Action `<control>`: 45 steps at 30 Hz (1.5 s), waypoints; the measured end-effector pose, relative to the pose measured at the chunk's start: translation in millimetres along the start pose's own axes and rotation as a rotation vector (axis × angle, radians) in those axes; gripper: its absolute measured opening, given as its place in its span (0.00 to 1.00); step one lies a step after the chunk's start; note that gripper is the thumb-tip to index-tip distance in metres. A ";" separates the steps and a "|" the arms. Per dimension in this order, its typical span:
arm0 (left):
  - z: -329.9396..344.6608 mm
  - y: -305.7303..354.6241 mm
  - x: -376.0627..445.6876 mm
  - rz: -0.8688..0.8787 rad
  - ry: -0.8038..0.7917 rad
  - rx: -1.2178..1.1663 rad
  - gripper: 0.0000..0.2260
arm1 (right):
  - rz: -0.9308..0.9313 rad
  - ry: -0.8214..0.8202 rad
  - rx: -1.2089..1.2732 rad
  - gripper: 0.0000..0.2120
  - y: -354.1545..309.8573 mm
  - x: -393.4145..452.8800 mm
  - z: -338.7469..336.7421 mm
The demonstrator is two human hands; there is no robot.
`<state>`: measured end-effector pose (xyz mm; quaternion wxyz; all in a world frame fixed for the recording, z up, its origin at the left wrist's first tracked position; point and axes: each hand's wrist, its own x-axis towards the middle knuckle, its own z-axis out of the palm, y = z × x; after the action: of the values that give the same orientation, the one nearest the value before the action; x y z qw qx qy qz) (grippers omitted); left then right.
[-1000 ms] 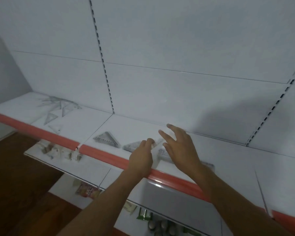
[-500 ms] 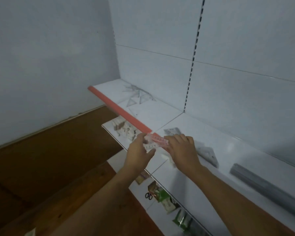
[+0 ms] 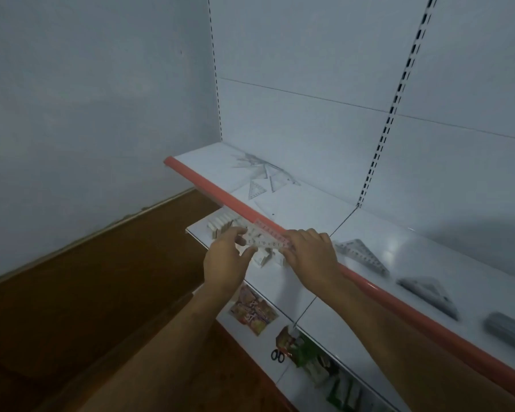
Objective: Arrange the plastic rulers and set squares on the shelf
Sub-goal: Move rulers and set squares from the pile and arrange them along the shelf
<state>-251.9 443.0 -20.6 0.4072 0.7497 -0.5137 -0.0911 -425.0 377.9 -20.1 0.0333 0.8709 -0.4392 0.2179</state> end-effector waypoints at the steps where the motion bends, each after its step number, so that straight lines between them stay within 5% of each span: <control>1: 2.3 -1.3 4.9 0.000 -0.001 -0.006 0.19 | 0.012 -0.005 0.013 0.17 -0.1 3.9 2.4; 12: 58.8 14.7 65.5 0.108 -0.120 -0.014 0.17 | 0.102 0.005 0.048 0.17 60.7 36.9 14.6; 24: 148.7 60.6 88.5 0.310 -0.399 -0.150 0.15 | 0.433 0.049 -0.061 0.17 132.0 -5.8 12.5; 27: 170.7 66.2 88.4 0.410 -0.476 -0.172 0.16 | 0.538 0.077 -0.132 0.24 138.3 -21.2 12.1; 34: 199.6 57.6 84.1 0.530 -0.590 -0.181 0.16 | 0.739 0.140 -0.343 0.19 130.5 -44.1 28.3; 45: 205.2 53.2 78.6 0.545 -0.590 -0.073 0.15 | 0.813 0.168 -0.332 0.20 122.4 -53.1 38.9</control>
<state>-367.0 263.0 -94.7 0.2777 0.5128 -0.7849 -0.2093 -534.4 333.1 -93.3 0.1197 0.5895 -0.7707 0.2101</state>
